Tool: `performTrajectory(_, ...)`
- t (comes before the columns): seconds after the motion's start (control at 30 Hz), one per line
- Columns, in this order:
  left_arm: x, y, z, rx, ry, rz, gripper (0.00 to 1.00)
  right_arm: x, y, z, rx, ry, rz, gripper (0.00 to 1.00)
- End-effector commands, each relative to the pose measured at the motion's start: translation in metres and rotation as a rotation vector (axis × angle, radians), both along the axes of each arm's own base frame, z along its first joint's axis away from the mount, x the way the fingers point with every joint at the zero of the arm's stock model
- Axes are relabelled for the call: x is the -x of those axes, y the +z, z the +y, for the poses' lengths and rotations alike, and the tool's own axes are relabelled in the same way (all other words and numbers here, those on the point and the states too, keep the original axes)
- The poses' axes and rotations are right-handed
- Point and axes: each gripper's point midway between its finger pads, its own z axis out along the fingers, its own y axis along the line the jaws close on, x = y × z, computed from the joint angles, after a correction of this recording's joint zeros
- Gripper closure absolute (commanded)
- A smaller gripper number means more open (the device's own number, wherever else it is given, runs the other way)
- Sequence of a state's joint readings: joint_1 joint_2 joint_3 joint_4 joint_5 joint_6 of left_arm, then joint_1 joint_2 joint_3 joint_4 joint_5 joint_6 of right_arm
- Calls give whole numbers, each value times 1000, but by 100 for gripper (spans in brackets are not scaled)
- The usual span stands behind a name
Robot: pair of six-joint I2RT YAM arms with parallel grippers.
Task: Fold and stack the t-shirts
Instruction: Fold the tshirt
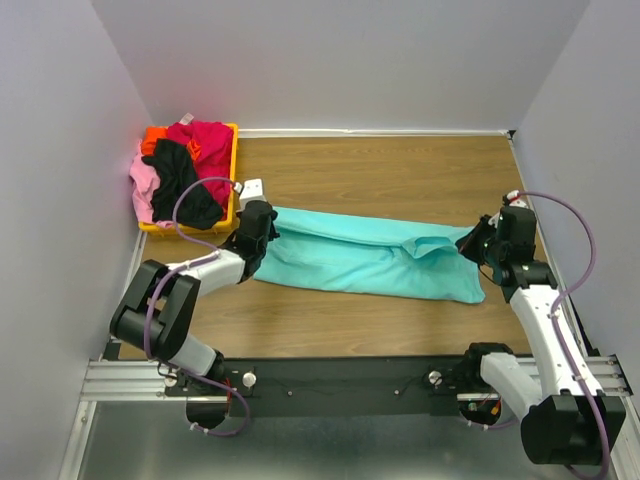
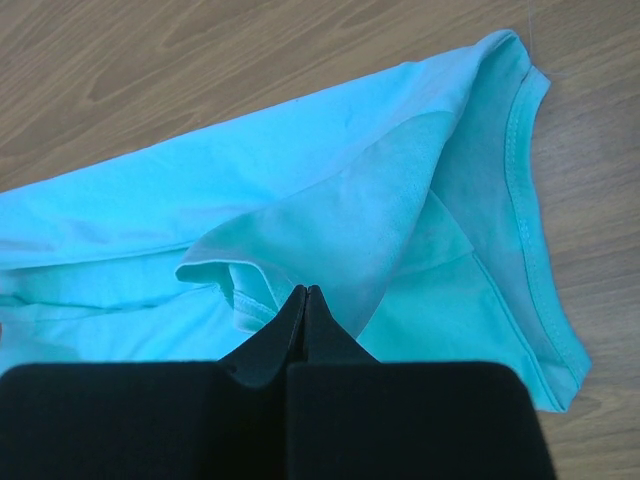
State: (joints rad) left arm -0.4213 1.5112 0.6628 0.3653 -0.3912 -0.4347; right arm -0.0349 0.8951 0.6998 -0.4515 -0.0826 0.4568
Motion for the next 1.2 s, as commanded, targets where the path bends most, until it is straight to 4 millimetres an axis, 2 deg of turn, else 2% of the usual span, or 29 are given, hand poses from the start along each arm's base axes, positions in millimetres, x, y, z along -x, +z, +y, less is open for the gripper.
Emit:
performTrajectory(0.0,15,3,14,6,74,14,100,10,3,4,-29,7,13,99)
performTrajectory(0.07,22,11,16,19,77,7,96,13,5,5,-33,10,21,90)
performTrajectory(0.1,26,12,17,22,80,16,78,16,9,6,-34,12,10,77)
performTrajectory(0.13,29,15,18,28,82,11,60,17,12,5,-32,10,6,70)
performTrajectory(0.17,33,26,19,43,81,-15,48,19,15,4,-26,3,-2,66)
performTrajectory(0.2,37,37,17,60,73,-40,34,20,22,3,-23,-1,-26,56)
performTrajectory(0.23,37,37,15,59,66,-39,29,20,25,2,-19,-2,-39,52)
performTrajectory(0.27,39,50,12,75,58,-71,25,20,28,0,-10,-11,-49,50)
performTrajectory(0.33,41,61,5,81,38,-92,21,19,29,-2,3,-12,-56,46)
performTrajectory(0.37,39,73,1,86,32,-116,21,15,27,-1,3,-10,-59,46)
performTrajectory(0.43,36,83,-12,94,7,-139,21,8,26,1,0,6,-75,45)
performTrajectory(0.53,28,85,-29,93,-50,-147,21,2,8,8,-13,37,-40,46)
performTrajectory(0.63,17,78,-55,101,-125,-130,21,-4,-9,18,-34,67,-16,46)
performTrajectory(0.67,14,71,-69,98,-154,-114,21,-6,-10,28,-35,98,-24,46)
performTrajectory(0.73,9,71,-86,104,-192,-118,20,-6,-20,48,-28,147,1,48)
performTrajectory(0.77,6,65,-100,104,-220,-105,20,-6,-20,65,-1,184,-11,48)
performTrajectory(0.9,-9,55,-130,108,-289,-94,20,-3,-38,104,9,271,45,50)
performTrajectory(1.0,-20,43,-143,105,-316,-80,20,4,-53,117,17,303,75,51)
performTrajectory(1.03,-24,36,-148,99,-329,-70,20,6,-62,117,25,303,93,51)
performTrajectory(1.17,-28,22,-155,91,-344,-49,20,10,-72,119,20,303,119,51)
